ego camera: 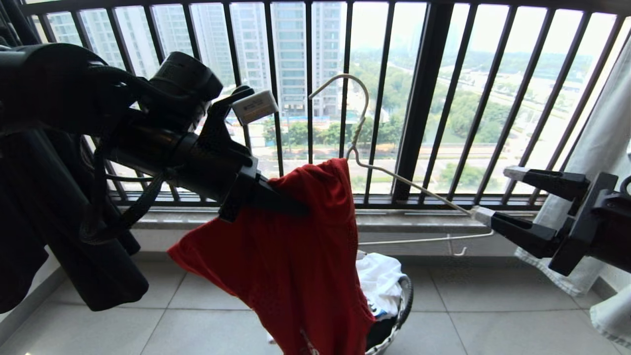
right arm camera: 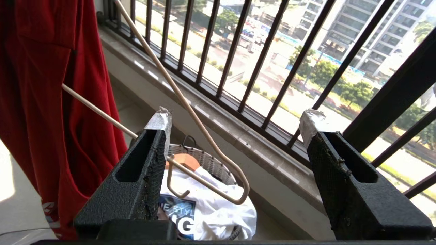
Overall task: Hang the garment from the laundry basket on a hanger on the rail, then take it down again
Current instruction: Hang the clothes on the clothes rack
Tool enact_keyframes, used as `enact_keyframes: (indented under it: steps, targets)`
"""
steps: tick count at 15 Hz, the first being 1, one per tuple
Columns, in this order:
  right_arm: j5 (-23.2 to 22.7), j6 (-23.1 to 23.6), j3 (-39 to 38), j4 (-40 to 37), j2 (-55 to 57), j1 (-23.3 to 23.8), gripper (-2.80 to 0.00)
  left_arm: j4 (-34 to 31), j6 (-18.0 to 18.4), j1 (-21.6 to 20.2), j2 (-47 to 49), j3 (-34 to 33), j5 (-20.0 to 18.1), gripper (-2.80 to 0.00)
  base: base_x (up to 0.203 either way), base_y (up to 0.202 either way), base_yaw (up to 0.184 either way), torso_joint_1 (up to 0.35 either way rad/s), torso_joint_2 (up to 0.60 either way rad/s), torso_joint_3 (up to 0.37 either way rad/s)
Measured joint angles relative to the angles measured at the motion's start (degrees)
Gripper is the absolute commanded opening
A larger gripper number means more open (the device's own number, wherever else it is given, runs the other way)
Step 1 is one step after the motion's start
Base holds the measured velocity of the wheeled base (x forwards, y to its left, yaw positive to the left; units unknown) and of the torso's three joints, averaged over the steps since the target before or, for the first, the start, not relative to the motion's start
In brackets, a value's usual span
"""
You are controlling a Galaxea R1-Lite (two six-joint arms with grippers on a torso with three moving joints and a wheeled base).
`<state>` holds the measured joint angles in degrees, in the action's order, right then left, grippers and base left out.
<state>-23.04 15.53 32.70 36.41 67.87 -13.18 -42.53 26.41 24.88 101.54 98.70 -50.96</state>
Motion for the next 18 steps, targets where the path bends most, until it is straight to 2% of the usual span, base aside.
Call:
enact_keyframes:
  steps: [3, 5, 8, 10, 12, 16, 17, 18]
  targets:
    - [-0.05, -4.15, 3.86, -2.53, -1.11, 3.01, -2.80, 0.06, -3.91, -1.95, -0.60, 4.31, -0.02, -2.80, 0.000, 0.000, 0.000, 0.000, 0.00, 0.000]
    - [-0.81, -4.48, 4.75, -7.40, -1.98, 3.11, -2.80, 0.11, -5.97, -2.62, -0.19, 8.90, -0.03, -2.80, 0.000, 0.000, 0.000, 0.000, 0.00, 0.000]
    - [-1.90, -1.45, 4.97, -16.43, -2.66, 1.15, -2.80, 4.21, -7.74, -2.92, 0.90, 12.39, -0.02, -2.80, 0.000, 0.000, 0.000, 0.000, 0.00, 0.000]
    - [-2.08, 1.49, 5.23, -22.84, -1.52, -1.41, -2.80, 5.83, -10.75, -2.98, 1.05, 12.79, -0.02, -2.80, 0.000, 0.000, 0.000, 0.000, 0.00, 0.000]
    - [-2.07, -1.85, 6.05, -23.96, 1.95, -4.92, -2.80, 5.90, -11.20, -3.03, 0.84, 12.37, -0.08, -2.80, 0.000, 0.000, 0.000, 0.000, 0.00, 0.000]
    - [-2.36, -17.60, 12.02, -24.32, 10.86, -9.27, -2.80, 5.91, -11.03, -3.09, -1.31, 8.94, -0.07, -2.80, 0.000, 0.000, 0.000, 0.000, 0.00, 0.000]
    - [-2.40, -19.46, 12.79, -24.41, 12.31, -9.61, 0.00, 5.92, -10.91, -3.25, -2.13, 8.01, -0.08, -2.80, 0.000, 0.000, 0.000, 0.000, 0.00, 0.000]
    - [-2.43, -20.51, 13.25, -24.43, 13.37, -9.75, 0.00, 5.99, -10.76, -3.56, -3.00, 7.05, -0.08, -2.80, 0.000, 0.000, 0.000, 0.000, 0.00, 0.000]
